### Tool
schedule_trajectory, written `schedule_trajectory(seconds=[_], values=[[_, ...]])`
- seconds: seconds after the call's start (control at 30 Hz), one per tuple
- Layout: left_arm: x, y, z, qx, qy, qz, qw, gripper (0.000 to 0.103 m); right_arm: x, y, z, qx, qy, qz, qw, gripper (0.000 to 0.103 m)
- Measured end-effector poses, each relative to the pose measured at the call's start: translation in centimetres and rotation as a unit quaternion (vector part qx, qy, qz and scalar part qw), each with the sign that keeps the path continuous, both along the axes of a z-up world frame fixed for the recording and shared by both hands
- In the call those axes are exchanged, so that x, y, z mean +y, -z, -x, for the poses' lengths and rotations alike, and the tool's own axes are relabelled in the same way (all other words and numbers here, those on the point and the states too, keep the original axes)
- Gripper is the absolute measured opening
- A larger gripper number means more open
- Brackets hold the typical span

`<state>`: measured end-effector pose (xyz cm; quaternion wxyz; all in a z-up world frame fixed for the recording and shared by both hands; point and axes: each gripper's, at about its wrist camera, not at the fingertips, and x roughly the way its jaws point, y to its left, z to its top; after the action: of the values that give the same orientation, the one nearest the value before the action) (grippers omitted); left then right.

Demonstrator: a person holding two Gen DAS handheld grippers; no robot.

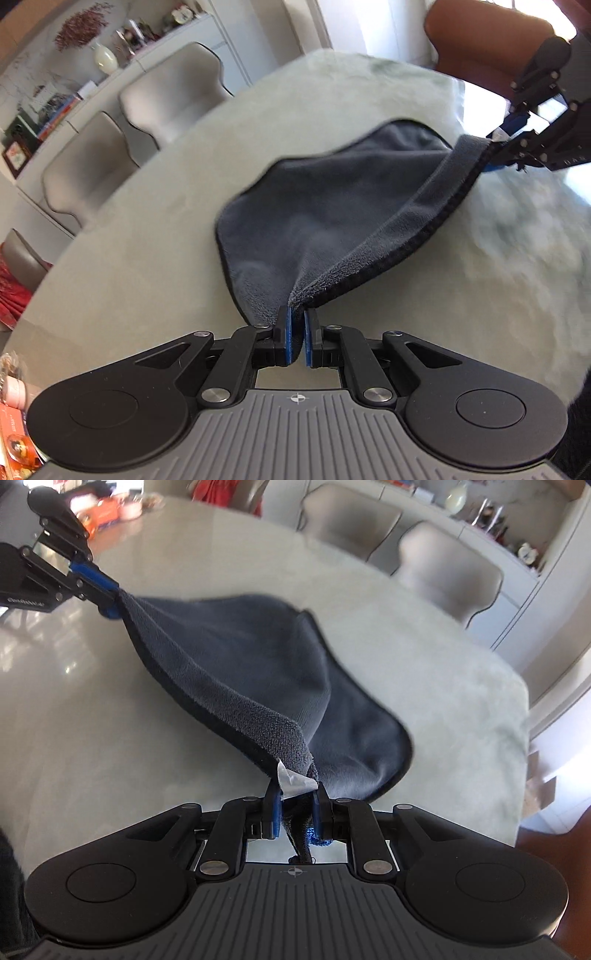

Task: Fold towel

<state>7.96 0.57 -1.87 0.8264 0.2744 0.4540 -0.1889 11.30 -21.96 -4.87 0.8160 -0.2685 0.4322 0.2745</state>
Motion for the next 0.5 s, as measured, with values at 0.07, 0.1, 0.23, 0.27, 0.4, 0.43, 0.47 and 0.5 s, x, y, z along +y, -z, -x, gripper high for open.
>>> schedule_trajectory(seconds=[0.07,0.1,0.23,0.27,0.4,0.43,0.47,0.5], values=[[-0.1,1.0,0.6,0.021,0.008,-0.005,0.9997,0.007,0.0,0.8,0.5,0.018,-0.005,0.008,1.0,0.017],[-0.2,1.5,0.9,0.034,0.014,-0.01,0.9993,0.008,0.0,1.2,0.7,0.029,-0.009,0.015,0.999,0.018],[0.4,2.9,1.6,0.081,0.039,-0.029,0.9955,0.011,-0.1,2.2,1.2,0.067,-0.021,0.054,0.996,0.027],[0.7,2.8,1.8,0.089,0.046,-0.031,0.9945,0.011,-0.2,2.2,1.5,0.074,-0.024,0.058,0.995,0.029],[1.9,1.9,1.9,0.118,0.066,-0.033,0.9903,0.011,-1.2,1.2,1.9,0.09,-0.026,0.04,0.995,0.034],[2.2,1.4,1.7,0.117,0.068,-0.029,0.9903,0.012,-1.5,0.8,1.6,0.094,-0.021,0.025,0.995,0.035],[2.5,0.8,1.3,0.109,0.067,-0.021,0.9916,0.012,-2.1,0.3,1.0,0.102,-0.014,0.001,0.995,0.035],[2.6,0.3,0.6,0.095,0.061,-0.011,0.9935,0.012,-2.6,-0.4,0.3,0.11,-0.008,-0.027,0.994,0.035]])
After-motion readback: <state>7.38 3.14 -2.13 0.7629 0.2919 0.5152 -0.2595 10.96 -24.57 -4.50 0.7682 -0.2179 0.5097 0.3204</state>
